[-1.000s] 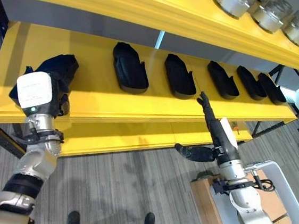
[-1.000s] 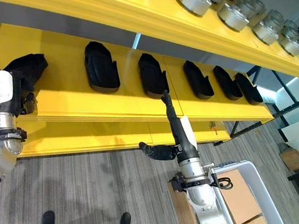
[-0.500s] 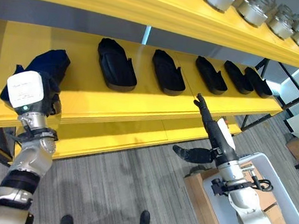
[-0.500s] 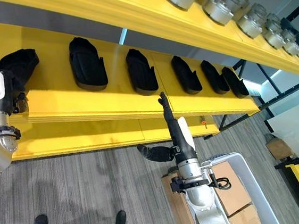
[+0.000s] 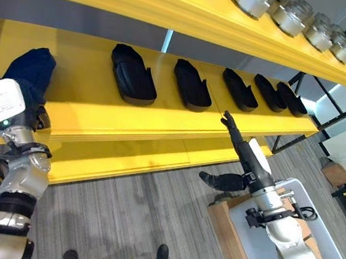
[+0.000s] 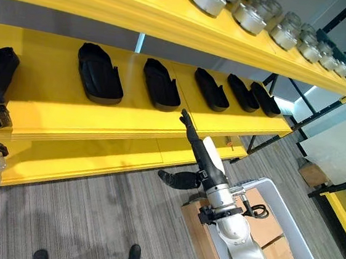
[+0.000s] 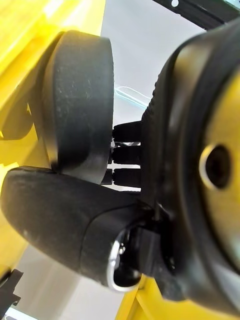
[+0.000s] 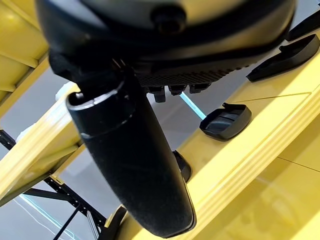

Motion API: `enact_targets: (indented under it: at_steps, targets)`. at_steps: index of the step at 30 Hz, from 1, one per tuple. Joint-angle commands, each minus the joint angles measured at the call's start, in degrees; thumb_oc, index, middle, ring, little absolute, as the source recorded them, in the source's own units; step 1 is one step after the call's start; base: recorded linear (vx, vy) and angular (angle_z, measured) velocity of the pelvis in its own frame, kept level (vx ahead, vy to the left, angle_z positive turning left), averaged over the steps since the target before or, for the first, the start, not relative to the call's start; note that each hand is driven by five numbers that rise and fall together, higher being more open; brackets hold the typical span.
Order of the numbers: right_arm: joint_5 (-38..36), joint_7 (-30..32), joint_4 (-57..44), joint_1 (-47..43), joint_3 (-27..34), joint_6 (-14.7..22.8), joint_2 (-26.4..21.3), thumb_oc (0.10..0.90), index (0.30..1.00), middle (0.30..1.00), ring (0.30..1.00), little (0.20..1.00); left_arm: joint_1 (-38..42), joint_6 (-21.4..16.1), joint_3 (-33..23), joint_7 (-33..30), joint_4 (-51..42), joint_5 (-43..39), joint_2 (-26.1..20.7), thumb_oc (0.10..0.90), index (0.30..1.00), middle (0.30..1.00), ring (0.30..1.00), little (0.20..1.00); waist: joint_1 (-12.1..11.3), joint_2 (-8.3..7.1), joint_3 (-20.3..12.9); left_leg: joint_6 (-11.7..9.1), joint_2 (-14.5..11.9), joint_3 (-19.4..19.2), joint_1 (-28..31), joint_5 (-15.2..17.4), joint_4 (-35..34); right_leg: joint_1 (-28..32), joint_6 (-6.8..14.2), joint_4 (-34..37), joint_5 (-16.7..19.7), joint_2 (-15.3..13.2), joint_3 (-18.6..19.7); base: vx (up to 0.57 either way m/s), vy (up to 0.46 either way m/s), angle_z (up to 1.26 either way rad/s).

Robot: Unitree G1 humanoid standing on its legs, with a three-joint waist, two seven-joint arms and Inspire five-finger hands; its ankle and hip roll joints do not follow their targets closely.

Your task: Move parts from the plastic box to the shelf.

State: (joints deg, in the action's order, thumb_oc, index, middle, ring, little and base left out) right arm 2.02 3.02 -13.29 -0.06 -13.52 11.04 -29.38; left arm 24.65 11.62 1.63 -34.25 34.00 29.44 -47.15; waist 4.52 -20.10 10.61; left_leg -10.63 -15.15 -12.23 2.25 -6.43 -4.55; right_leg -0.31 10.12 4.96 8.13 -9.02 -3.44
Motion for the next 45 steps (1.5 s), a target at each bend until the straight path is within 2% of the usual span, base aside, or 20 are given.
enact_targets:
  at_steps: [1,8,9,11,12,13,15,21,27,29,35,37,45]
  targets:
    - [-2.5,1.7,-5.9,-3.8,3.6,5.0,-1.7,0.900,1.000,1.000,1.000,1.000,9.7,-1.8,-1.9,-3.7,1.0,-0.1,-7.8,0.400,0.300,0.300,0.300,0.300,0.6,0.07,-2.4,5.4,3.3,-2.3,7.3,9.0,-0.5,2.3,1.2,-0.4,-3.8,1.1,-0.9,0.00,-0.006,-0.04]
    - [-2.7,1.2,-6.0,-3.0,3.9,5.1,-1.9,0.900,1.000,1.000,1.000,1.000,10.8,-2.1,-1.3,-3.3,3.0,-1.0,-8.9,0.400,0.300,0.300,0.300,0.300,0.9,-0.36,-3.2,5.3,3.2,-2.9,7.5,9.2,-0.5,2.3,1.3,-0.2,-3.7,1.3,-0.6,0.00,-0.004,-0.02]
    - [-2.7,1.3,-6.1,-2.9,3.9,5.2,-1.9,0.900,1.000,1.000,1.000,1.000,11.1,-2.1,-1.1,-3.3,3.2,-1.2,-8.9,0.418,0.325,0.325,0.325,0.325,1.0,-0.37,-3.3,5.3,3.2,-2.9,7.5,9.2,-0.5,2.3,1.3,-0.2,-3.6,1.4,-0.5,0.01,-0.007,-0.03]
    - [-2.7,1.3,-6.3,-2.8,4.0,5.2,-2.0,0.900,1.000,1.000,1.000,1.000,11.9,-2.3,-0.4,-3.1,3.6,-1.0,-8.9,0.622,0.610,0.610,0.610,0.610,1.2,-0.38,-3.5,5.4,3.1,-3.0,7.6,9.2,-0.5,2.2,1.3,-0.2,-3.6,1.4,-0.5,0.01,-0.002,-0.02]
    - [-2.7,1.3,-6.3,-2.7,4.0,5.2,-2.0,0.900,1.000,1.000,1.000,1.000,12.0,-2.3,-0.3,-3.1,3.7,-1.0,-8.9,0.639,0.635,0.635,0.635,0.635,1.1,-0.39,-3.5,5.4,3.1,-3.0,7.6,9.2,-0.5,2.2,1.3,-0.2,-3.6,1.4,-0.5,0.01,-0.001,-0.03]
    - [-2.7,1.2,-6.5,-2.7,4.2,5.3,-2.0,0.900,1.000,1.000,1.000,1.000,12.3,-2.3,0.1,-3.1,3.5,-0.9,-8.9,0.741,0.778,0.778,0.778,0.778,1.2,-0.41,-3.5,5.4,3.2,-3.0,7.6,9.2,-0.5,2.2,1.4,-0.2,-3.5,1.4,-0.5,0.00,0.000,0.00]
    - [-2.6,1.2,-6.4,-2.5,4.3,5.3,-2.0,0.900,1.000,1.000,1.000,1.000,13.2,-2.5,0.9,-2.8,3.5,-1.0,-8.6,0.900,1.000,1.000,1.000,1.000,1.4,-0.25,-3.5,5.4,3.3,-3.0,7.8,9.3,-0.5,2.3,1.4,-0.2,-3.6,1.4,-0.2,0.00,0.000,0.00]
    - [-2.5,1.4,-6.1,-2.3,4.7,5.1,-2.0,0.900,1.000,1.000,1.000,1.000,14.5,-3.0,1.7,-2.3,3.5,-2.0,-8.2,0.900,1.000,1.000,1.000,1.000,1.6,0.43,-3.6,5.6,3.6,-3.2,8.3,9.6,-0.5,2.4,1.5,-0.1,-3.6,1.4,0.0,0.01,0.002,-0.01]
    - [-2.2,1.3,-6.1,-1.2,6.1,4.6,-2.2,0.900,1.000,1.000,1.000,1.000,16.2,-4.1,3.0,-1.0,3.1,-3.9,-7.0,0.900,1.000,1.000,1.000,1.000,2.4,2.26,-5.4,5.7,3.9,-2.9,8.8,10.1,-0.5,3.2,1.5,0.0,-3.9,1.1,-0.3,0.04,0.014,-0.05]
    - [-2.1,1.6,-6.1,-0.7,7.0,4.6,-2.4,0.900,1.000,1.000,1.000,1.000,18.1,-4.7,5.1,-0.5,3.9,-3.7,-6.7,0.900,1.000,1.000,1.000,1.000,3.1,3.33,-6.1,5.7,4.1,-3.1,8.8,10.1,-0.5,3.1,1.6,0.0,-3.9,0.9,-0.3,0.00,0.000,0.00]
    - [-1.7,1.9,-6.0,-0.3,7.8,4.7,-2.5,0.900,1.000,1.000,1.000,1.000,18.6,-5.1,5.3,-0.4,3.1,-3.7,-6.6,0.900,1.000,1.000,1.000,1.000,3.2,3.94,-6.1,5.8,4.3,-3.2,9.0,10.1,-0.5,3.2,1.6,0.0,-4.0,0.9,-0.1,0.00,0.000,0.00]
    - [-1.5,1.9,-6.0,0.1,8.4,4.6,-2.8,0.900,1.000,1.000,1.000,1.000,19.4,-5.7,6.1,-0.1,2.5,-3.7,-6.0,0.900,1.000,1.000,1.000,1.000,3.5,5.00,-6.6,5.8,4.5,-3.0,9.0,10.1,-0.5,3.4,1.6,0.0,-4.1,0.6,-0.3,0.00,0.000,0.00]
    - [-1.5,2.0,-5.6,0.1,9.4,4.4,-2.9,0.900,1.000,1.000,1.000,1.000,19.8,-6.9,6.7,0.3,0.2,-4.6,-5.0,0.900,1.000,1.000,1.000,1.000,3.6,6.57,-7.4,6.0,4.8,-2.6,8.5,9.9,-0.5,3.2,1.7,0.0,-4.0,0.2,-0.7,0.00,0.000,0.00]
